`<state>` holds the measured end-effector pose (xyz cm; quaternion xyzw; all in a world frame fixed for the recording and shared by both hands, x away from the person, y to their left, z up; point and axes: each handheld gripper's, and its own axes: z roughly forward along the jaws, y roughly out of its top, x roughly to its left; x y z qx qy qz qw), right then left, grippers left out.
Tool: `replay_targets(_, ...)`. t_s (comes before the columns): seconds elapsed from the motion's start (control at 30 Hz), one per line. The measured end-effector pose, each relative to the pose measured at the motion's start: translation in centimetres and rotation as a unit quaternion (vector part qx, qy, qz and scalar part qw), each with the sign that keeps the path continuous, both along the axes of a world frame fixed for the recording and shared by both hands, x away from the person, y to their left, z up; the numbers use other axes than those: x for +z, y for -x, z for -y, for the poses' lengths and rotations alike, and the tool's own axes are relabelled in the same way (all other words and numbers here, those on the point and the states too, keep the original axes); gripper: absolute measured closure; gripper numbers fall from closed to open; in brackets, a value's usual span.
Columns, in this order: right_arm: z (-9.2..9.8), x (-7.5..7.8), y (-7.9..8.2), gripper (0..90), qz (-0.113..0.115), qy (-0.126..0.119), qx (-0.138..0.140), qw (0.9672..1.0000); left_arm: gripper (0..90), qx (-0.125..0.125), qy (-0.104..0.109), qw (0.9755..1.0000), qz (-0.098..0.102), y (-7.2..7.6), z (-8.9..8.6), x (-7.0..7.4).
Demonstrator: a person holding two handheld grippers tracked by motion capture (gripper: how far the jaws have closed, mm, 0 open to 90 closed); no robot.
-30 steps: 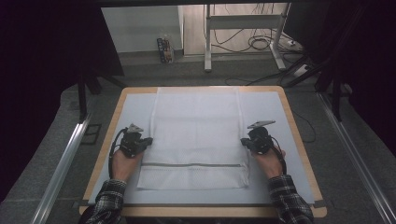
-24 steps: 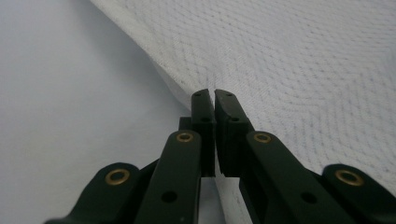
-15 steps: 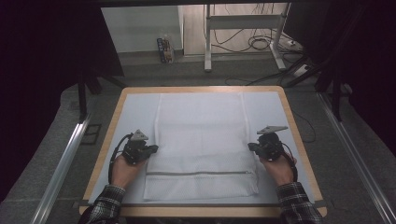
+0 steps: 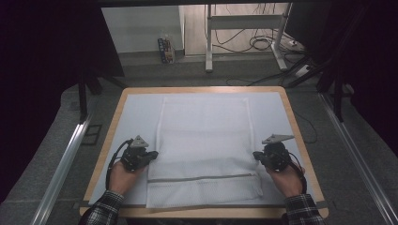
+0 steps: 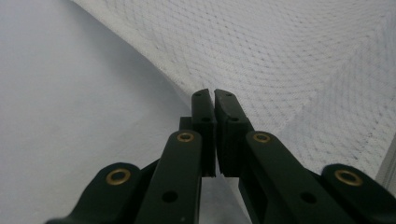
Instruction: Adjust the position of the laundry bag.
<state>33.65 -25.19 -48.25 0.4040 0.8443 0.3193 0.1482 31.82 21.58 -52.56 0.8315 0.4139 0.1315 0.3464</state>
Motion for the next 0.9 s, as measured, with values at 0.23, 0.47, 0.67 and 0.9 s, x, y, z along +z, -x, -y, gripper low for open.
replay_targets(0.23, 1.0, -0.1, 0.4, 88.0, 0.003, -0.005, -0.008, 1.0, 87.5, -0.015, -0.014, 0.9998, 0.0, 0.0, 1.0, -0.2)
replay_targets(0.47, 1.1, -0.2, 0.4, 87.9, -0.014, 0.002, -0.015, 0.9998, 87.1, -0.021, -0.018, 0.9996, -0.001, -0.1, 1.3, -0.4)
replay_targets(0.67, 1.2, 0.3, 1.8, 87.8, -0.042, 0.008, -0.013, 0.999, 86.9, -0.034, -0.008, 0.9994, -0.004, -0.1, 1.6, -0.4)
replay_targets(0.9, 1.4, 1.5, 2.9, 87.6, -0.038, 0.001, -0.016, 0.9992, 86.9, -0.037, -0.01, 0.9992, -0.008, -0.3, 2.0, -0.6)
